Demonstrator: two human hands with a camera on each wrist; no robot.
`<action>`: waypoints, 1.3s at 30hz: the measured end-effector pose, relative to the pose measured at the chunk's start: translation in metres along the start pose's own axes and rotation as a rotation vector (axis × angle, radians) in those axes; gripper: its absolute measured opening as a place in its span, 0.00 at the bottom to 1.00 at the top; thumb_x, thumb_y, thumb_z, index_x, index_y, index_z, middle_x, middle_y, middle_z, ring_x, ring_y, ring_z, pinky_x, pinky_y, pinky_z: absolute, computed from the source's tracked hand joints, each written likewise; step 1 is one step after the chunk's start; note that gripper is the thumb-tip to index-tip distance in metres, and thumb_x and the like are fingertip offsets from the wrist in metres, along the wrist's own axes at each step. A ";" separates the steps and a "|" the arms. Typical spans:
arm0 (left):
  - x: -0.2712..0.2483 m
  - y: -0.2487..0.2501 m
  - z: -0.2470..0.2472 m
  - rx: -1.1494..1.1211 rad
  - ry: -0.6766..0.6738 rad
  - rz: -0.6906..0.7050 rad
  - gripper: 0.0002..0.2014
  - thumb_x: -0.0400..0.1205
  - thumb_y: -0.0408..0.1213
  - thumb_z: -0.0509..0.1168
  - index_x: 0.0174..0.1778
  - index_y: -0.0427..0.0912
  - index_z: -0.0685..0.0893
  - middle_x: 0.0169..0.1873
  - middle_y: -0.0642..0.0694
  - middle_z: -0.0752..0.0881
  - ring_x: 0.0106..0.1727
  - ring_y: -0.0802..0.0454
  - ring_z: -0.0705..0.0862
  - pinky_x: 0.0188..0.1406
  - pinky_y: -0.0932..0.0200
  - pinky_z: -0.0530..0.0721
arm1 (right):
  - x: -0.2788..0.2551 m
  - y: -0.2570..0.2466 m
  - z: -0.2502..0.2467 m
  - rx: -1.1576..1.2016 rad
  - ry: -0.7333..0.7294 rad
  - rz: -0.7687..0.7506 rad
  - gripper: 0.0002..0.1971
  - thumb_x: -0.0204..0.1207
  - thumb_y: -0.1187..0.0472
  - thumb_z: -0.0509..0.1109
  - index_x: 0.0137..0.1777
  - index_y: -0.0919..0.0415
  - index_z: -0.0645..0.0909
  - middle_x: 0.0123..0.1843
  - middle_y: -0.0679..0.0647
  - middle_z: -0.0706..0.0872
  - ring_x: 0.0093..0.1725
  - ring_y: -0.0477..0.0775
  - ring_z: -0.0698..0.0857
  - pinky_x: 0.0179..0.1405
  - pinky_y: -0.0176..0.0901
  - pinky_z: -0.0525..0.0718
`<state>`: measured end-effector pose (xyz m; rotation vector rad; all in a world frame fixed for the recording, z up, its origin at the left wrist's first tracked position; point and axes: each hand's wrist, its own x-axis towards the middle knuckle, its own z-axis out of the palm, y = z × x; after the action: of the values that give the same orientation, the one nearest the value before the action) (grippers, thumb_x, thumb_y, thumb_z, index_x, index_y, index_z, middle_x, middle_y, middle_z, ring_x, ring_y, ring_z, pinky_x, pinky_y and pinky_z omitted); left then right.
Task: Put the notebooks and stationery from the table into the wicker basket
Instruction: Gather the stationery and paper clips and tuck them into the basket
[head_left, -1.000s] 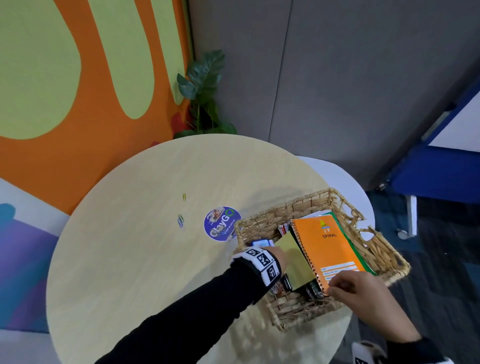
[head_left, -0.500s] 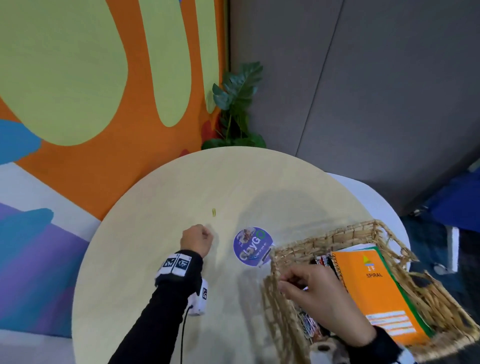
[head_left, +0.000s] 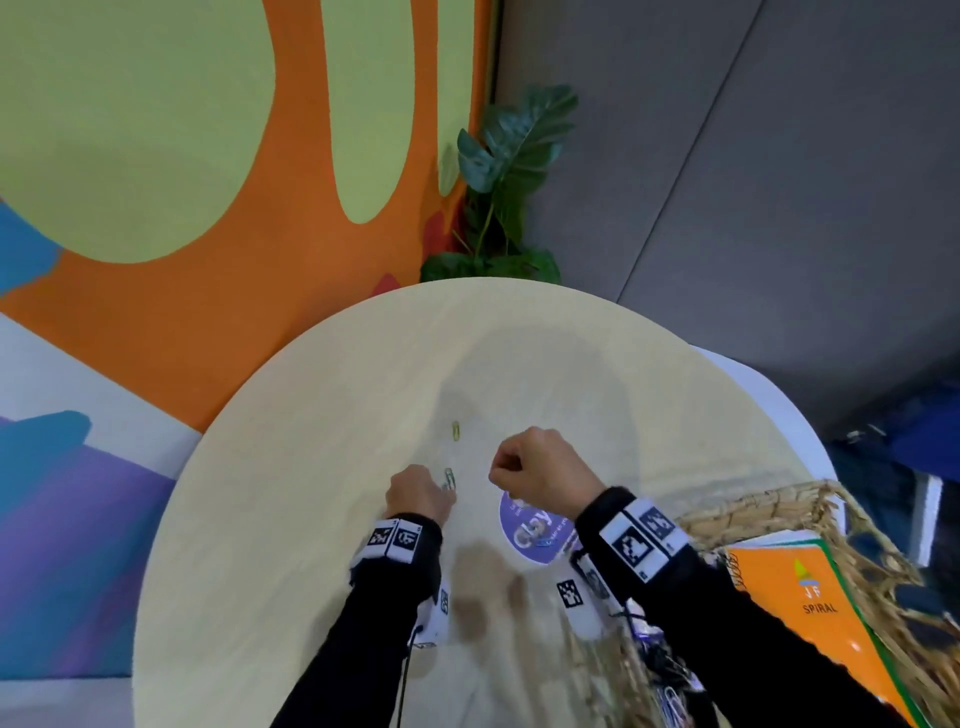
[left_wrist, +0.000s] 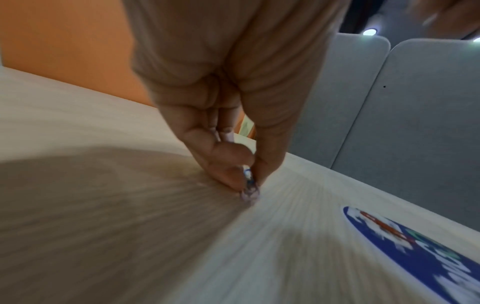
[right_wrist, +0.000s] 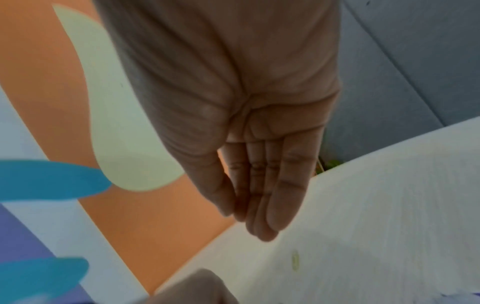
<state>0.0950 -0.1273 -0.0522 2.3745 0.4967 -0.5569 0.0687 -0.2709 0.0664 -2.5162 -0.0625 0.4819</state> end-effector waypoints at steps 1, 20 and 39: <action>-0.002 0.000 -0.001 -0.004 0.001 0.002 0.13 0.73 0.42 0.69 0.41 0.34 0.88 0.43 0.36 0.91 0.48 0.36 0.89 0.45 0.54 0.85 | 0.017 0.000 0.004 -0.004 -0.015 0.018 0.09 0.74 0.63 0.67 0.42 0.65 0.89 0.42 0.59 0.93 0.42 0.57 0.88 0.43 0.41 0.82; -0.027 -0.062 -0.015 -0.130 -0.002 0.090 0.07 0.71 0.41 0.75 0.29 0.45 0.87 0.29 0.52 0.89 0.33 0.54 0.88 0.40 0.55 0.89 | 0.200 0.029 0.097 -0.253 -0.079 0.367 0.20 0.71 0.64 0.71 0.64 0.66 0.79 0.63 0.64 0.85 0.61 0.68 0.85 0.61 0.68 0.83; -0.126 0.023 -0.059 -0.048 0.117 0.504 0.04 0.75 0.37 0.70 0.36 0.43 0.85 0.32 0.48 0.85 0.37 0.50 0.83 0.43 0.63 0.70 | -0.145 0.109 -0.012 -0.375 -0.395 0.110 0.07 0.74 0.71 0.65 0.41 0.70 0.85 0.38 0.63 0.87 0.36 0.60 0.82 0.30 0.32 0.72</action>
<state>0.0156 -0.1314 0.0647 2.3704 -0.0487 -0.1742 -0.0689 -0.3896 0.0637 -2.7535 -0.1798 1.0969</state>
